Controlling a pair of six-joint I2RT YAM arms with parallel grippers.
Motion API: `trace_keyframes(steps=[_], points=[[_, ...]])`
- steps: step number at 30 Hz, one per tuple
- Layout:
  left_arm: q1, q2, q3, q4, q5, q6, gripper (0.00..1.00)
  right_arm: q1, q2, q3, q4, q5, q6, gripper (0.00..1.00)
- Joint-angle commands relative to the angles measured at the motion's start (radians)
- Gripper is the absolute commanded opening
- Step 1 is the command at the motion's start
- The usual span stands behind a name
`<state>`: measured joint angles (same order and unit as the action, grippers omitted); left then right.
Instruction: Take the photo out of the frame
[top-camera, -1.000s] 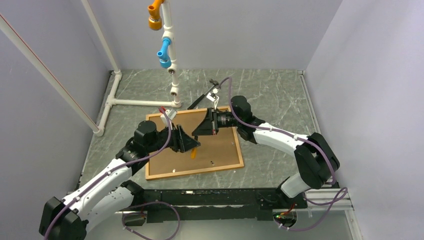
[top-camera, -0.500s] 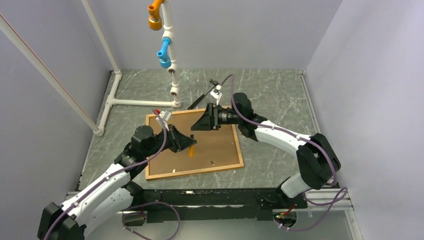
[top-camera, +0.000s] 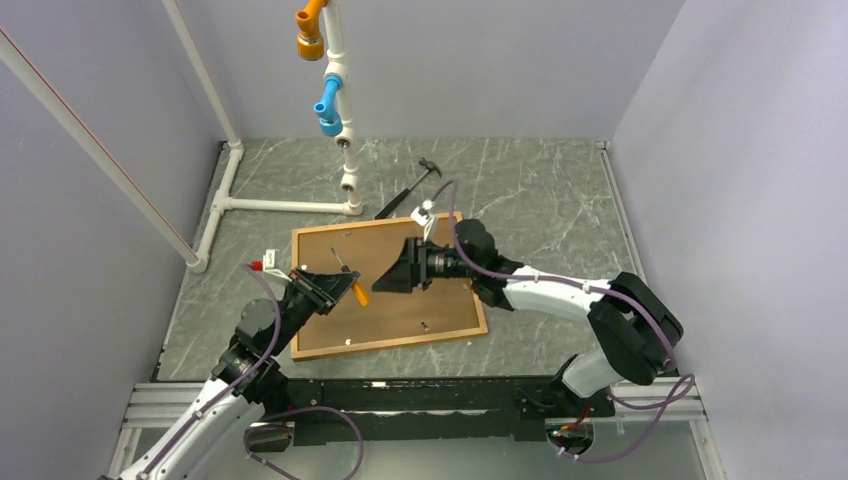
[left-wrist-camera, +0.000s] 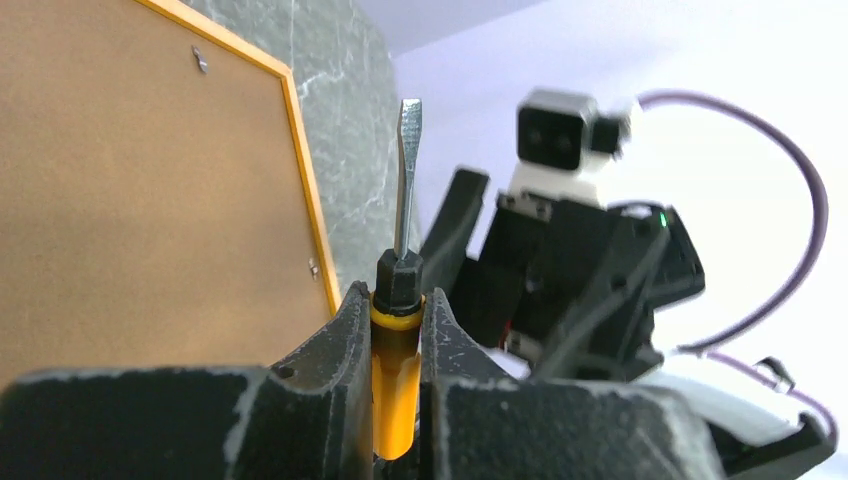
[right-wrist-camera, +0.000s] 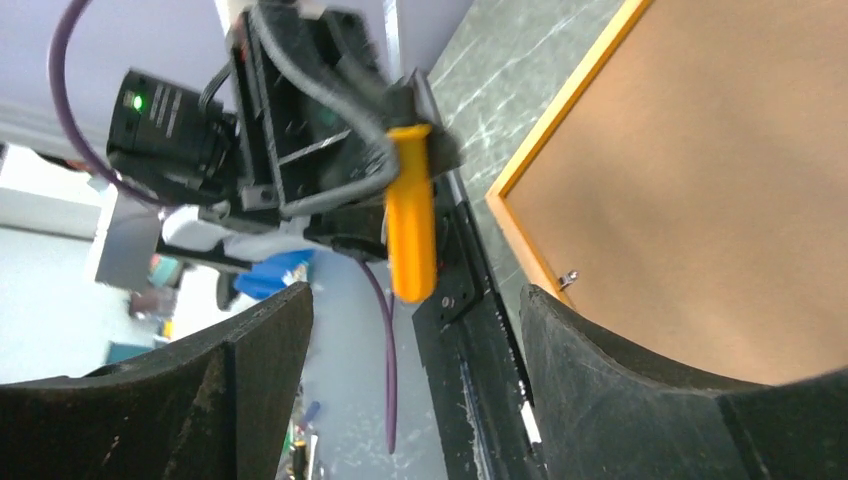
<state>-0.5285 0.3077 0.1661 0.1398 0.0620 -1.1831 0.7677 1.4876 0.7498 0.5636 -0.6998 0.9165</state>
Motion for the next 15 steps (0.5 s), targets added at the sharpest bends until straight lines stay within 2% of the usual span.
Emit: trace_keyframes(steps=[1,4,6,11,15], points=[[0.014,-0.072,-0.071,0.097,-0.089,-0.260,0.00,0.146,-0.090,0.052,-0.087,0.205,-0.230,0.77],[0.018,-0.068,-0.096,0.147,-0.072,-0.343,0.00,0.213,-0.110,0.117,-0.229,0.391,-0.340,0.73],[0.019,-0.052,-0.095,0.164,-0.058,-0.373,0.00,0.227,-0.101,0.156,-0.306,0.459,-0.374,0.68],[0.020,-0.039,-0.132,0.261,-0.056,-0.467,0.00,0.270,-0.068,0.204,-0.344,0.543,-0.452,0.63],[0.020,-0.052,-0.144,0.254,-0.059,-0.508,0.00,0.317,-0.052,0.210,-0.332,0.637,-0.485,0.62]])
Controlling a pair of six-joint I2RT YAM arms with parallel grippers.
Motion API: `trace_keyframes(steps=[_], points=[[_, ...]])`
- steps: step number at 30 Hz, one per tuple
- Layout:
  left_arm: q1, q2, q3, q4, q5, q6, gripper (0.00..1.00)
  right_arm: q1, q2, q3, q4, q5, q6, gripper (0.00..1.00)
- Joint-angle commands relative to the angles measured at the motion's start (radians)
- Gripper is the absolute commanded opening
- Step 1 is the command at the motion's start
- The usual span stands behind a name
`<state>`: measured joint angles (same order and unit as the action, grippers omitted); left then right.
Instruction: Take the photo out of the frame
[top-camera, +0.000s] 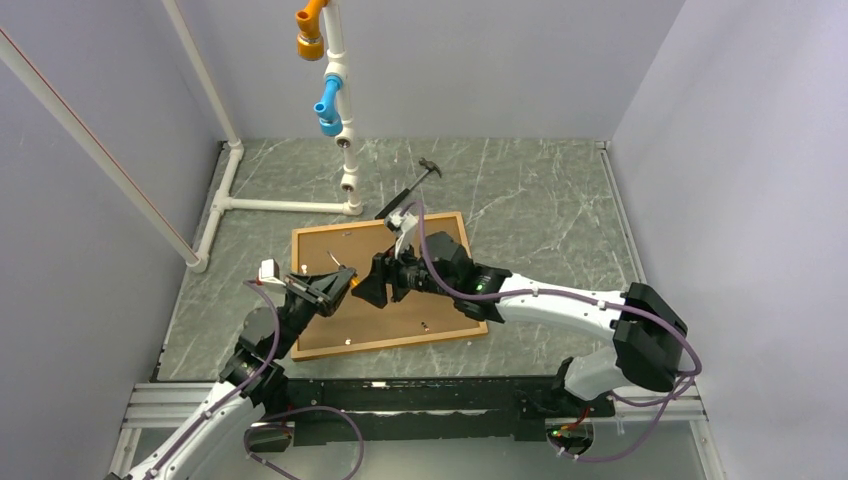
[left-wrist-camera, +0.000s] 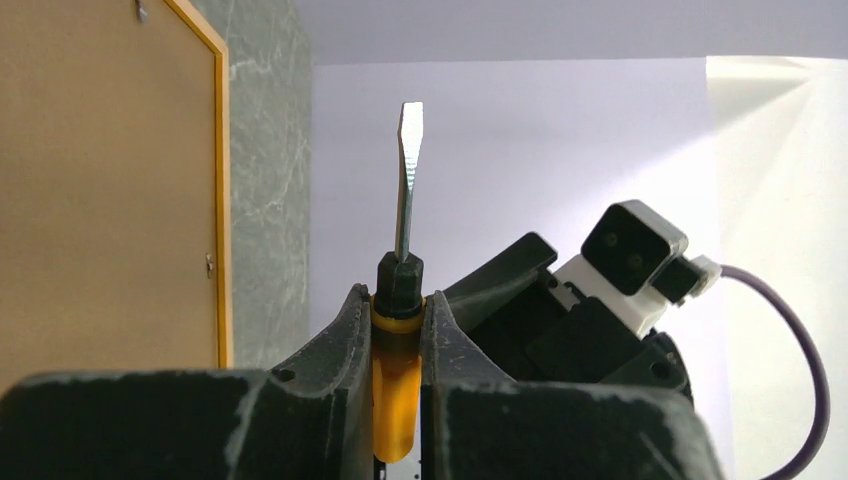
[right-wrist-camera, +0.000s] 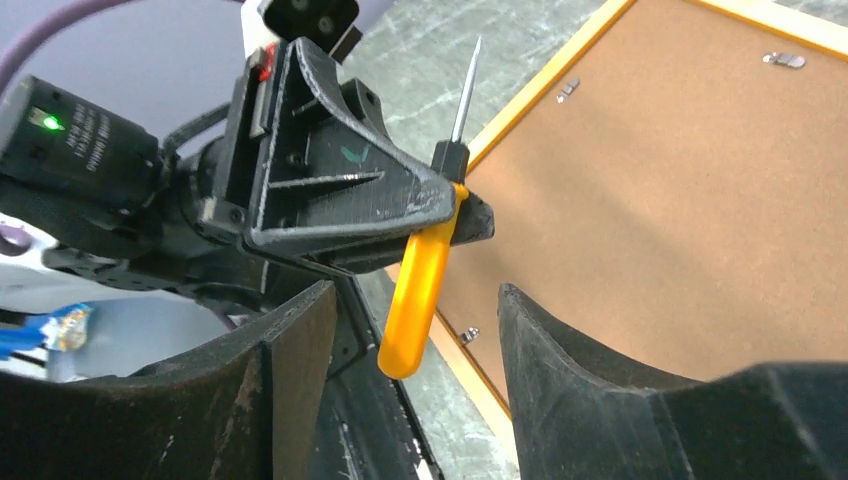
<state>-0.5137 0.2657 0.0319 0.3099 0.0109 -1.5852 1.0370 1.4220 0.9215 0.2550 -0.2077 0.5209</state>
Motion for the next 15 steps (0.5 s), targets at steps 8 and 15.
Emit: trace_keyframes(steps=[8,15], points=[[0.005,-0.052,-0.055,0.056,-0.047,-0.167,0.00,0.084,0.095,0.121,-0.061,0.190,-0.130,0.50],[0.005,-0.060,-0.067,0.057,-0.041,-0.168,0.00,0.091,0.112,0.133,-0.068,0.206,-0.121,0.39]])
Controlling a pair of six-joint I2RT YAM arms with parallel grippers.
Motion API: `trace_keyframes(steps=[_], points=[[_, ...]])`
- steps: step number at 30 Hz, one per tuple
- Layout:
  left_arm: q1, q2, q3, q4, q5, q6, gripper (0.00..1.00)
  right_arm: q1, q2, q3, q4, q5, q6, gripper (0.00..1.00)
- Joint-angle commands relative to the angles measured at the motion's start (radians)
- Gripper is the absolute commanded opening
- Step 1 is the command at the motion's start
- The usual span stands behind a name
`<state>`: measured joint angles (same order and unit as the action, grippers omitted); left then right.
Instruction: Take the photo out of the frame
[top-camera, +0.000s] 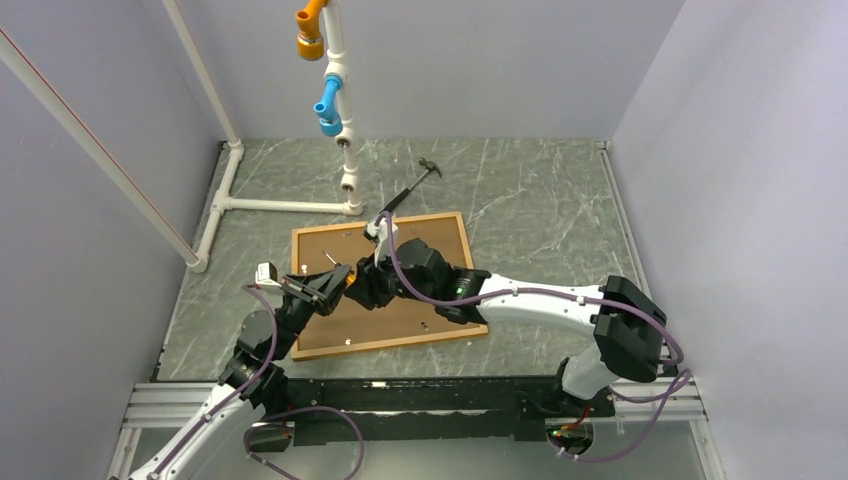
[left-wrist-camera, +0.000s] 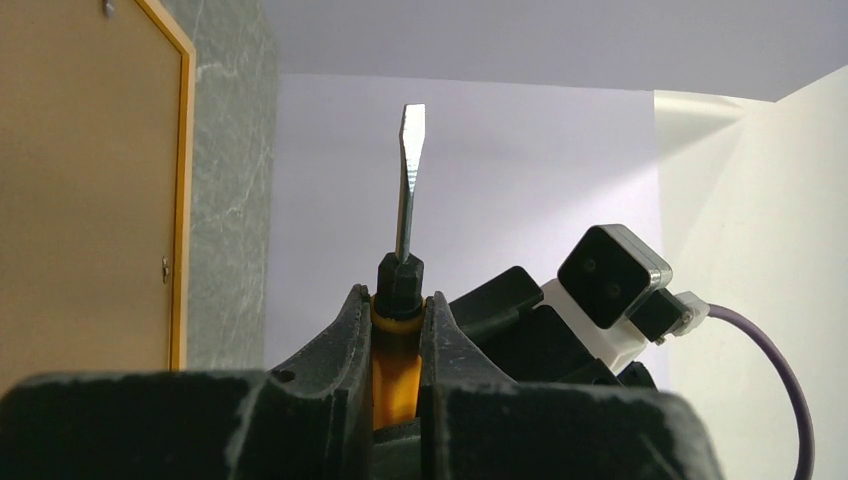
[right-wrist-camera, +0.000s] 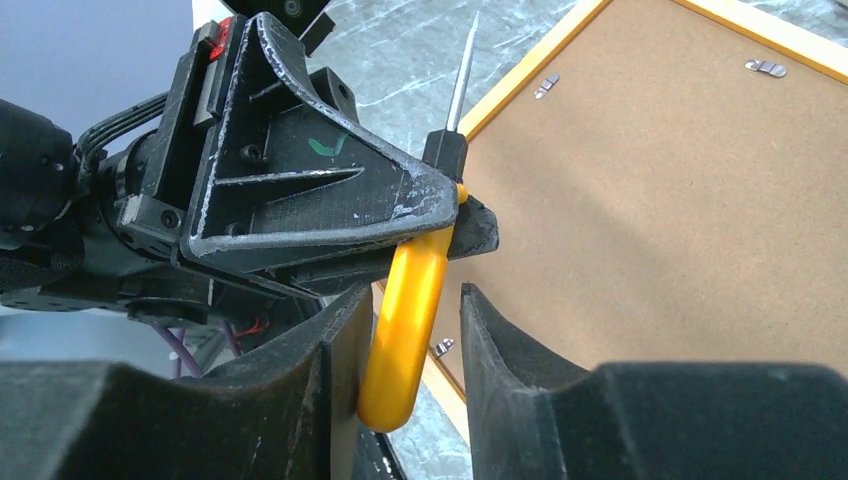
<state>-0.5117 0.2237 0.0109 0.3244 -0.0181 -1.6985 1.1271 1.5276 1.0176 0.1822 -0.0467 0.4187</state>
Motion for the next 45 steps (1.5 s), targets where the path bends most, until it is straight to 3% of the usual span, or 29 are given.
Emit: trace_keyframes(steps=[1,4,5,8,10,13,16,19,21,25,29,32,45], points=[[0.003,-0.019,-0.049,0.043,-0.012,-0.052,0.00,0.001,0.005,0.038,0.005,0.056,-0.018,0.34],[0.003,-0.030,-0.041,0.020,-0.009,-0.015,0.00,0.001,0.004,0.047,-0.022,0.087,-0.029,0.00],[0.003,-0.038,-0.027,-0.015,-0.006,0.012,0.04,0.001,0.003,0.051,-0.039,0.095,-0.036,0.00],[0.003,-0.067,0.074,-0.285,-0.017,0.150,0.48,-0.015,-0.007,0.048,-0.085,0.077,-0.076,0.00],[0.003,-0.073,0.186,-0.538,-0.072,0.297,0.70,-0.043,-0.027,0.034,-0.123,0.039,-0.096,0.00],[0.003,-0.024,0.349,-0.827,-0.181,0.488,0.87,-0.120,-0.033,0.039,-0.242,-0.163,-0.140,0.00],[0.004,0.068,0.487,-0.976,-0.254,0.667,0.99,-0.170,-0.010,0.075,-0.418,-0.350,-0.251,0.00],[0.007,0.226,0.582,-1.069,-0.285,0.838,0.99,-0.163,0.046,0.138,-0.609,-0.431,-0.362,0.00],[0.019,0.343,0.626,-1.137,-0.325,0.870,0.99,-0.144,0.098,0.178,-0.710,-0.459,-0.407,0.00],[0.132,0.468,0.617,-1.079,-0.285,0.963,0.99,-0.100,0.167,0.206,-0.775,-0.432,-0.471,0.00],[0.293,0.508,0.576,-0.994,-0.207,1.009,0.99,-0.081,0.195,0.229,-0.793,-0.446,-0.477,0.00],[0.350,0.519,0.554,-0.967,-0.203,1.017,0.99,-0.061,0.213,0.246,-0.824,-0.423,-0.493,0.00],[0.361,0.453,0.361,-0.824,-0.150,0.931,0.99,-0.040,0.299,0.328,-0.892,-0.326,-0.509,0.00]])
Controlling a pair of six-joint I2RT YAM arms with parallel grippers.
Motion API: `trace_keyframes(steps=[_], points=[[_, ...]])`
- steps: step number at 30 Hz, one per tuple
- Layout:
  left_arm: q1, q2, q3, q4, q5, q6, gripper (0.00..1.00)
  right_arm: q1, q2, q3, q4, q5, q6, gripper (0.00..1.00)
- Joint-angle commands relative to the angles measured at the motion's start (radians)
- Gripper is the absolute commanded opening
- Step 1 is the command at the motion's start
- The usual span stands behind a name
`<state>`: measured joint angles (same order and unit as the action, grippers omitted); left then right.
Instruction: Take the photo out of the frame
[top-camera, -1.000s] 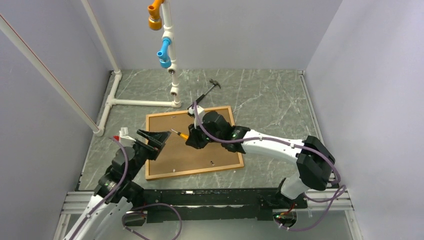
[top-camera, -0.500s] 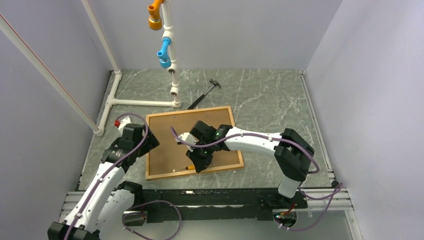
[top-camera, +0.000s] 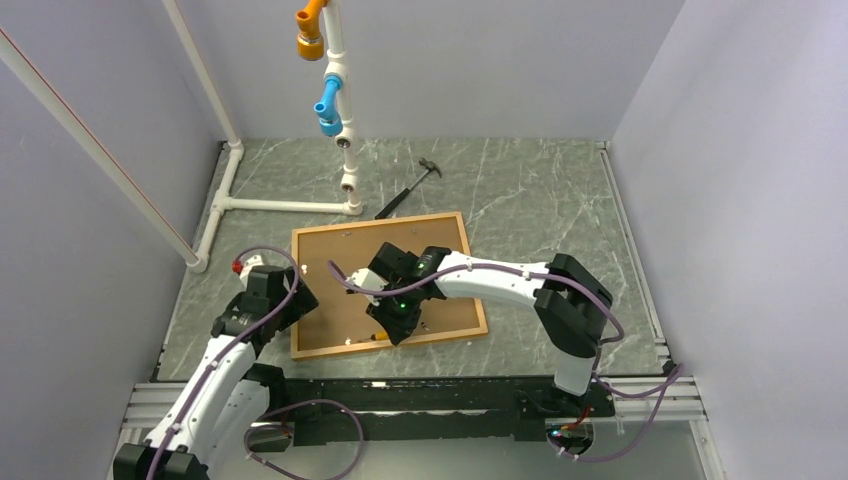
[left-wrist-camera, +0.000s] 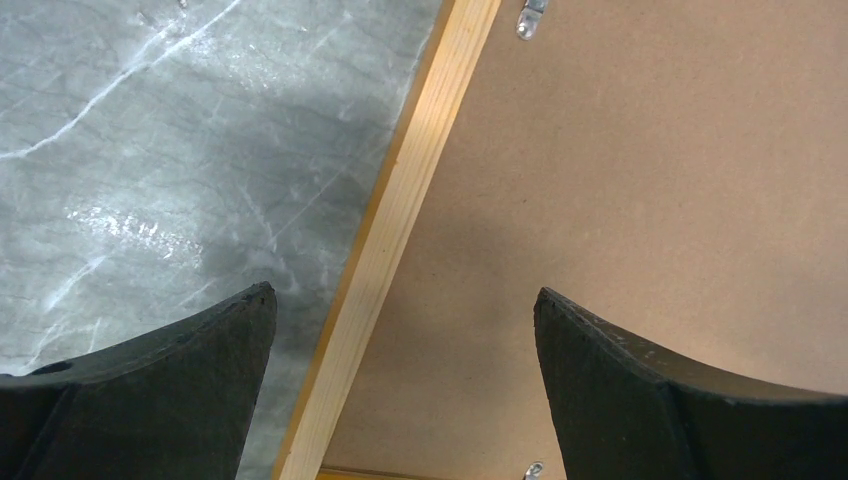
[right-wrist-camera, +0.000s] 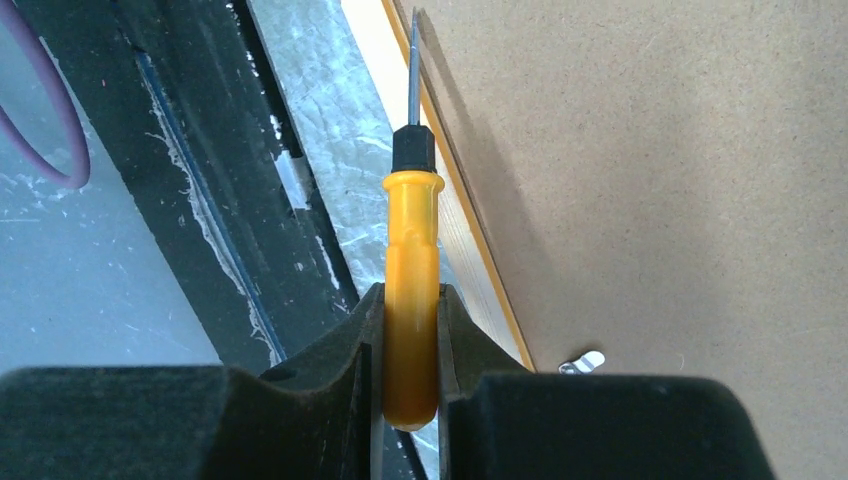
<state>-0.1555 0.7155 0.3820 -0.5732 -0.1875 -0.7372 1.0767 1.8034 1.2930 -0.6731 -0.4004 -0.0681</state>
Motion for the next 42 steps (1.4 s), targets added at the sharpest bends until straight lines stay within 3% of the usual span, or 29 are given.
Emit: trace_keyframes(steps=[1,29,42], points=[[0.005,-0.044,-0.015,0.076,0.021,-0.030,0.99,0.013,0.032,0.057,-0.038,0.034,-0.021,0.00],[0.006,-0.065,-0.155,0.143,0.178,-0.177,0.99,0.058,0.107,0.104,0.075,0.017,0.049,0.00],[0.005,-0.109,-0.148,0.089,0.161,-0.178,0.99,0.058,0.071,0.097,0.164,0.315,0.192,0.00]])
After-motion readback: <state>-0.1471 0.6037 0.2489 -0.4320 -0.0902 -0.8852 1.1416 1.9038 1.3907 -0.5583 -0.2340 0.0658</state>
